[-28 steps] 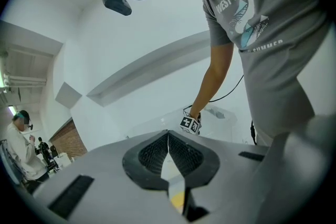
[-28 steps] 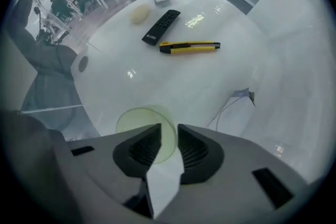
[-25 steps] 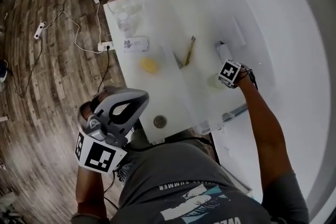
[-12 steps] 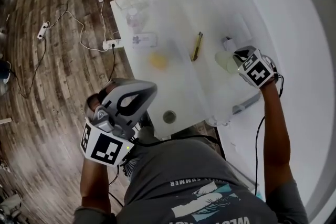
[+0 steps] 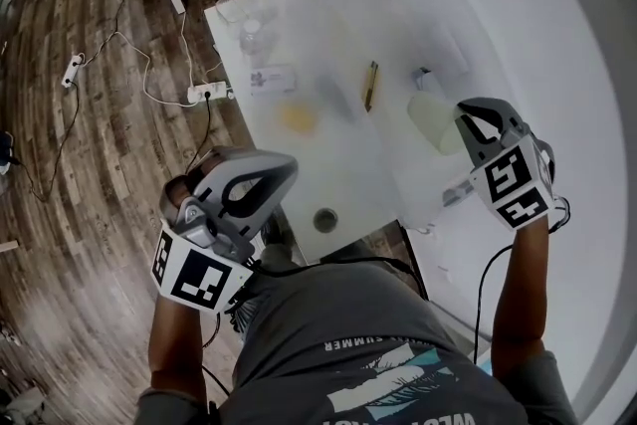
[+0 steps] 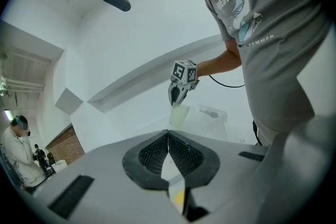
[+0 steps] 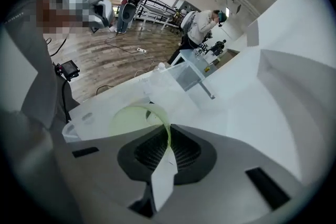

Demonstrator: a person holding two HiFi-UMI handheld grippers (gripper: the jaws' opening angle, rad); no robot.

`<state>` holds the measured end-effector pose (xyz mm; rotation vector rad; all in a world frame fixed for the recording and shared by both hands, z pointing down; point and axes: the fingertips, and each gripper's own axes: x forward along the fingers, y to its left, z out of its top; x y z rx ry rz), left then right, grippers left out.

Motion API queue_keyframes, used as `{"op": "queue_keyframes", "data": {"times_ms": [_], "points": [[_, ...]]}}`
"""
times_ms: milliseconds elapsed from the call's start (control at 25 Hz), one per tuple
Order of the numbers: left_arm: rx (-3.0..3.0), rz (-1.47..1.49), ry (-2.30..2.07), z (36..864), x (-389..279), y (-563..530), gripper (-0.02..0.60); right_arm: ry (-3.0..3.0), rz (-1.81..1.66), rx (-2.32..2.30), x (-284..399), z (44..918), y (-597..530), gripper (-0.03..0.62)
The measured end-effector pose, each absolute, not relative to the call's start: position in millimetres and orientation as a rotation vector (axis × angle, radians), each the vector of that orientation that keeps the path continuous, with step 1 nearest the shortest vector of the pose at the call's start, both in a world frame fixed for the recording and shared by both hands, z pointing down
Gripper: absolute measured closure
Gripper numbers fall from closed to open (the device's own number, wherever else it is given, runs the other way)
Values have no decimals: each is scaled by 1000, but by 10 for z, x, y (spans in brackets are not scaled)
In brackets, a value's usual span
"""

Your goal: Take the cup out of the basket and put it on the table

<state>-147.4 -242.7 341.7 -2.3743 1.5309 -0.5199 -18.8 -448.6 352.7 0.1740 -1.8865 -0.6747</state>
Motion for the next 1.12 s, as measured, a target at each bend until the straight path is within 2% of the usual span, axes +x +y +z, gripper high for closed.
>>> {"op": "queue_keyframes", "data": {"times_ms": [320, 560, 840, 1120], "points": [[-2372, -508, 1499, 3405, -1509, -2310, 571, -2053, -739, 168, -412, 2984, -3846, 568], [-2357, -504, 1518, 3400, -1597, -2169, 571, -2104, -791, 45, -710, 2918, -3238, 568], [-2333, -510, 1581, 3435, -1725, -1961, 571, -2152, -777, -123, -1085, 3186, -2627, 568], [-2306, -529, 1661, 3503, -1842, -1757, 571, -2089, -769, -305, -1276, 3820, -2254, 568]]}}
